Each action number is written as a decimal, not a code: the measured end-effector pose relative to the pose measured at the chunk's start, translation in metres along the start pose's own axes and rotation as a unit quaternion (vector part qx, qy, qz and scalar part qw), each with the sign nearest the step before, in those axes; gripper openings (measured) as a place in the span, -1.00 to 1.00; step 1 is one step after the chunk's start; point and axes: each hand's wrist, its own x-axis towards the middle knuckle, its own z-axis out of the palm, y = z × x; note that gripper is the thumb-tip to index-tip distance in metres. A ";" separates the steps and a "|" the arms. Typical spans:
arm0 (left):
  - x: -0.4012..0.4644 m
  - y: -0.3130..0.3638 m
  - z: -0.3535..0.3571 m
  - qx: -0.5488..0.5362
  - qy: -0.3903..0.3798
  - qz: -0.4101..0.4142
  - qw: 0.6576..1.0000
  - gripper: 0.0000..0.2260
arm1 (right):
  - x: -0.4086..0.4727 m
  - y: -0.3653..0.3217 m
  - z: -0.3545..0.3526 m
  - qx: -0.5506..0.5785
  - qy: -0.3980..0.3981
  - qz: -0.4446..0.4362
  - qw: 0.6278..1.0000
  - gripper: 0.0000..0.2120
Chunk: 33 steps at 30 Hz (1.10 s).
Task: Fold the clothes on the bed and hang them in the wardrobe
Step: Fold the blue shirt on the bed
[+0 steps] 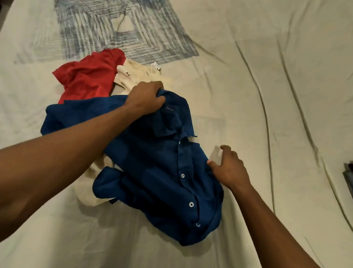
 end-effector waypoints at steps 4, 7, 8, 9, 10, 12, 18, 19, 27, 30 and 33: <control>-0.030 0.032 -0.013 -0.080 -0.010 0.187 0.979 -0.82 | 0.014 -0.022 -0.016 -0.042 0.054 -0.108 0.992 -0.26; -0.047 0.053 -0.030 -0.107 -0.039 0.267 0.957 -0.87 | 0.027 -0.035 -0.031 -0.043 0.064 -0.148 0.986 -0.14; -0.052 0.062 -0.039 -0.113 -0.043 0.286 0.951 -0.88 | 0.030 -0.039 -0.038 -0.037 0.067 -0.166 0.983 -0.11; -0.057 0.071 -0.047 -0.119 -0.047 0.301 0.945 -0.88 | 0.032 -0.042 -0.045 -0.029 0.071 -0.198 0.977 -0.10; -0.061 0.080 -0.056 -0.126 -0.052 0.316 0.939 -0.88 | 0.034 -0.044 -0.054 -0.025 0.071 -0.230 0.970 -0.12; -0.065 0.098 -0.075 -0.136 -0.061 0.337 0.930 -0.89 | 0.031 -0.050 -0.071 0.010 0.041 -0.259 0.965 -0.19; -0.071 0.166 -0.122 -0.128 -0.067 0.336 0.931 -0.86 | -0.013 -0.035 -0.136 0.194 -0.103 -0.154 0.963 -0.59; -0.072 0.180 -0.128 -0.126 -0.067 0.334 0.932 -0.87 | -0.021 -0.027 -0.150 0.193 -0.107 -0.149 0.964 -0.65; -0.062 0.297 -0.196 -0.115 0.029 0.327 0.938 -0.95 | -0.089 0.019 -0.302 0.327 -0.012 -0.137 0.935 -0.64; -0.064 0.347 -0.236 -0.097 0.075 0.345 0.931 -0.90 | -0.128 0.021 -0.371 0.424 0.042 -0.167 0.889 -0.79; -0.066 0.395 -0.277 -0.073 0.133 0.358 0.921 -0.84 | -0.159 0.016 -0.429 0.482 0.066 -0.205 0.849 -0.66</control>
